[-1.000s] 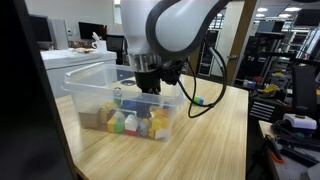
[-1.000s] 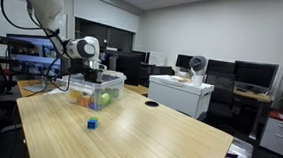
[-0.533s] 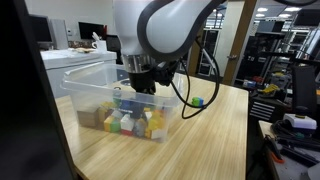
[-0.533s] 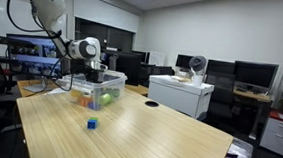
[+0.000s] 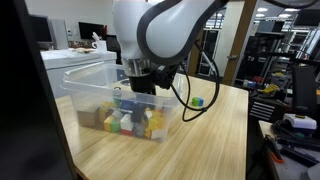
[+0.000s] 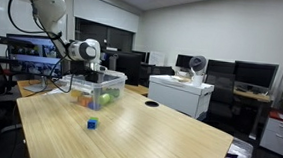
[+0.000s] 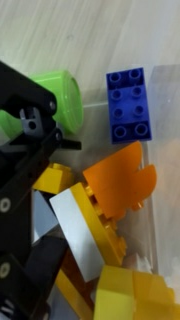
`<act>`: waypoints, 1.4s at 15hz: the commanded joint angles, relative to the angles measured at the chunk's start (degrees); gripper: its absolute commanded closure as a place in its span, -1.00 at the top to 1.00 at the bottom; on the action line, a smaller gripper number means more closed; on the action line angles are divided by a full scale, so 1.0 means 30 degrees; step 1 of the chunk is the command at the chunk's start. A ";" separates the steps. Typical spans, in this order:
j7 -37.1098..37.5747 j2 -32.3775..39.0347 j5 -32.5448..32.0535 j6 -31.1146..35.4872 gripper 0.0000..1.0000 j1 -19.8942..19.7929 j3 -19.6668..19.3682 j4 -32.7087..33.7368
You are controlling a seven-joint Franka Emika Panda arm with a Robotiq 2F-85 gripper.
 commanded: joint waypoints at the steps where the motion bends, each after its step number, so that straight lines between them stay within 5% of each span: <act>1: -0.0304 -0.0071 0.0084 0.0126 0.14 -0.0080 0.0078 -0.0322; 8: -0.0346 -0.0350 0.0075 0.0181 -0.81 -0.0159 0.0058 -0.0444; 11: -0.0162 -0.0625 -0.0096 -0.0070 -1.00 -0.0107 -0.0069 -0.0476; 21: -0.0364 -0.4613 0.0141 -0.0894 -1.00 -0.0852 -0.0356 -0.1927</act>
